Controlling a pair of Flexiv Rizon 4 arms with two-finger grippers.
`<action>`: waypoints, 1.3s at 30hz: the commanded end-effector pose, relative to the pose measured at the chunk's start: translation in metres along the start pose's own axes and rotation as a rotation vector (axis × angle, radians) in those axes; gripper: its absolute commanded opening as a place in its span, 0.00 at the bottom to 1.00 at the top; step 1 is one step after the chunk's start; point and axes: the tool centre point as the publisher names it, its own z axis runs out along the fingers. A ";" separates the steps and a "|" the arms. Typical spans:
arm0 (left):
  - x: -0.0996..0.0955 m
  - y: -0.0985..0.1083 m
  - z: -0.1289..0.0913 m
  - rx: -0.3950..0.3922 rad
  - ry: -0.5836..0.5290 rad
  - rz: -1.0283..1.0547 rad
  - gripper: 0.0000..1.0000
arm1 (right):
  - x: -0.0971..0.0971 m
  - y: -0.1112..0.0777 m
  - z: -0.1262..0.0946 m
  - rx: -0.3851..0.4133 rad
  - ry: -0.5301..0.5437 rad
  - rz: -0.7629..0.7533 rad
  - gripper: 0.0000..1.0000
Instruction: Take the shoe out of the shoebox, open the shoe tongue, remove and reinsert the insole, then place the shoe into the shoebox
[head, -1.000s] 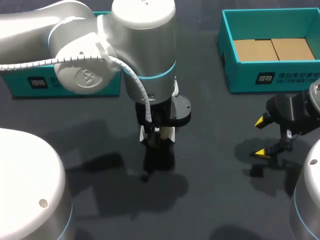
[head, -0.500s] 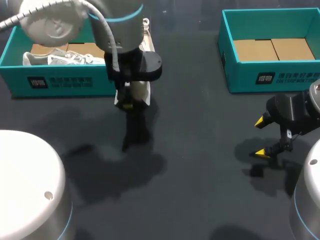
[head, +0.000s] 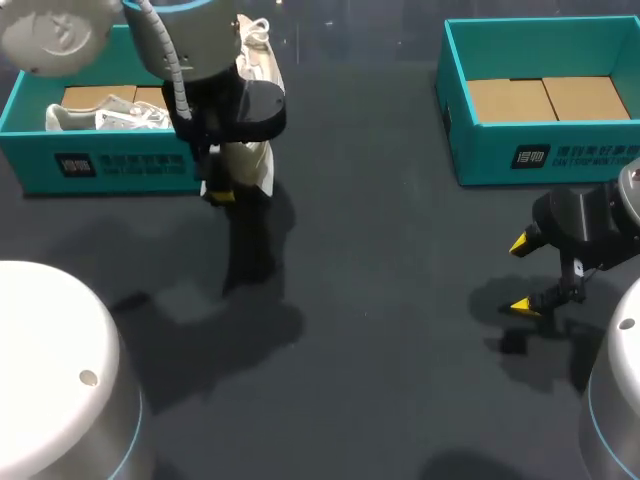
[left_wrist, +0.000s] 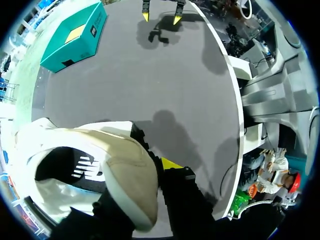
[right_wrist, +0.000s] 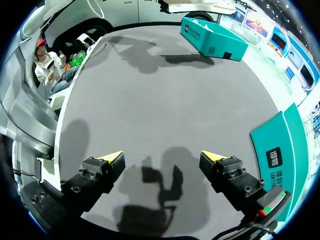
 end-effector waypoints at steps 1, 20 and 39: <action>-0.036 0.042 -0.009 0.022 0.034 0.039 0.00 | 0.001 0.000 0.000 0.001 -0.002 -0.001 1.00; -0.104 0.113 -0.037 -0.013 0.057 0.002 0.00 | 0.001 0.000 0.000 0.001 -0.002 -0.001 1.00; -0.222 0.228 -0.064 -0.050 0.138 0.000 0.00 | 0.001 0.000 0.000 0.001 -0.002 -0.001 1.00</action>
